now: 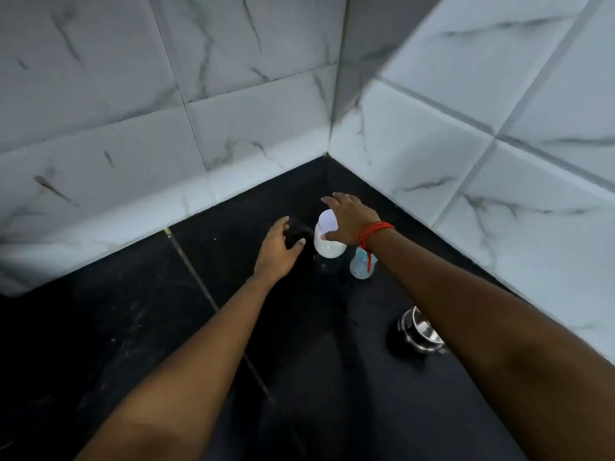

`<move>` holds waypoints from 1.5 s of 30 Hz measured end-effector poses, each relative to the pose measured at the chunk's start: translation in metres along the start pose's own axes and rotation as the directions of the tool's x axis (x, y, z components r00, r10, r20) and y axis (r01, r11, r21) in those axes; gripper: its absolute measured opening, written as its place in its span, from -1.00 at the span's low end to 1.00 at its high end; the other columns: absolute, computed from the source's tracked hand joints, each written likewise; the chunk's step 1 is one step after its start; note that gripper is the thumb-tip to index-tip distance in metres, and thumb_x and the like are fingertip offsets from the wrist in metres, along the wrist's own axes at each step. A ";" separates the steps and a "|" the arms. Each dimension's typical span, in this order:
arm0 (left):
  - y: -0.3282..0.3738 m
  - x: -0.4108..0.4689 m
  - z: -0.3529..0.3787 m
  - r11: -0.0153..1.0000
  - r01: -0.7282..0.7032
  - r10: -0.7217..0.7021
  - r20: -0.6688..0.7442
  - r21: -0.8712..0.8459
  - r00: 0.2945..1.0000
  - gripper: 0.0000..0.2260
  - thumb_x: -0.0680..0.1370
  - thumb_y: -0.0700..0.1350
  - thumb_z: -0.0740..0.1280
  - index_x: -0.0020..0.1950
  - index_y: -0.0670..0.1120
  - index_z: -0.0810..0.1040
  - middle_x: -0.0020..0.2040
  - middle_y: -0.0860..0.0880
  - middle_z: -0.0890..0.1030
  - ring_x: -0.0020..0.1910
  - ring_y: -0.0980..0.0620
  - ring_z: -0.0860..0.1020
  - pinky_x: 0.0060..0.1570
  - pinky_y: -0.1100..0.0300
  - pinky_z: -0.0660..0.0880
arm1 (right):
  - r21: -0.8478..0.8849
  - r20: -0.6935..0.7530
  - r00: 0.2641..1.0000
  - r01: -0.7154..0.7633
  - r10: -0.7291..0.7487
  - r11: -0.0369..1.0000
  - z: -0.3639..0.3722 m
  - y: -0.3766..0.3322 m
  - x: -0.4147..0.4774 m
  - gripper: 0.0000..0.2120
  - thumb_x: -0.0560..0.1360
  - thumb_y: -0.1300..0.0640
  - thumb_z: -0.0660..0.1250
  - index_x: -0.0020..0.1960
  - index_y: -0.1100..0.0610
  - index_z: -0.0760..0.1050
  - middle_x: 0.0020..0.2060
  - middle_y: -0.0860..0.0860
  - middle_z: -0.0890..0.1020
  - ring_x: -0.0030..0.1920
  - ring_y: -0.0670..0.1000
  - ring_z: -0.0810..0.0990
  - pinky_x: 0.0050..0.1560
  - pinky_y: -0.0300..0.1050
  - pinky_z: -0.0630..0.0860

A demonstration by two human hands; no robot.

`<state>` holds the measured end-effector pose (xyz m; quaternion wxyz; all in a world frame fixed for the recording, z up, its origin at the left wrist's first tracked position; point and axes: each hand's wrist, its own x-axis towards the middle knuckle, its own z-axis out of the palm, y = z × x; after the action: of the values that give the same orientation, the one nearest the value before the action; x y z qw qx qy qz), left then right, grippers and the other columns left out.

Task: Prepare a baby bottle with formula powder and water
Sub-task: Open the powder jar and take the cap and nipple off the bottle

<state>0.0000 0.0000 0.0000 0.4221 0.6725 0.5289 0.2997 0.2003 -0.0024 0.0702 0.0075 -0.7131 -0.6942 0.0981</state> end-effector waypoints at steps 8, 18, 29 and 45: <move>-0.002 0.020 0.004 1.000 -0.012 0.012 0.004 0.012 1.000 -0.35 0.57 -0.02 0.50 0.60 -0.05 0.34 0.46 -0.08 0.51 0.42 -0.05 0.51 0.42 0.07 0.46 | 0.015 0.144 0.989 -0.014 0.012 1.000 0.004 0.000 0.019 -0.26 0.36 -0.14 0.51 0.45 -0.01 0.33 0.29 0.10 0.46 0.21 0.22 0.54 0.18 0.09 0.53; 0.004 -0.036 -0.001 0.985 -0.173 0.173 0.010 -0.031 0.985 0.15 0.20 0.36 0.63 0.66 0.07 0.18 0.64 0.05 0.29 0.59 0.06 0.28 0.55 0.01 0.32 | 0.293 0.007 0.999 0.030 -0.034 0.956 -0.056 -0.015 -0.021 -0.45 0.27 -0.45 0.39 0.13 -0.16 0.57 0.03 -0.16 0.64 0.03 -0.08 0.61 0.03 -0.14 0.56; 0.042 -0.070 0.009 0.951 -0.307 0.294 -0.195 -0.041 0.936 -0.11 0.23 0.12 0.71 0.49 -0.03 0.45 0.40 0.02 0.58 0.40 0.04 0.54 0.38 -0.02 0.52 | 0.190 0.176 0.970 -0.201 0.168 0.961 -0.100 -0.051 -0.073 -0.09 0.32 -0.63 0.06 -0.06 0.20 0.63 -0.31 0.12 0.72 -0.44 0.07 0.69 -0.24 -0.11 0.67; 0.047 -0.076 -0.011 0.951 -0.221 0.212 -0.061 -0.216 0.975 -0.26 0.19 0.04 0.77 0.32 0.03 0.62 0.17 0.13 0.70 0.18 0.15 0.66 0.13 0.22 0.61 | 0.295 -0.051 0.999 0.001 0.014 0.956 -0.090 -0.054 -0.087 -0.58 0.36 -0.30 0.44 0.03 -0.02 0.64 -0.09 -0.08 0.69 -0.04 -0.03 0.66 -0.05 -0.16 0.57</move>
<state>-0.0073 -0.0741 0.0500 0.4491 0.6695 0.4231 0.4137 0.1593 -0.0752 0.1771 0.1315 -0.7086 -0.6690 0.1817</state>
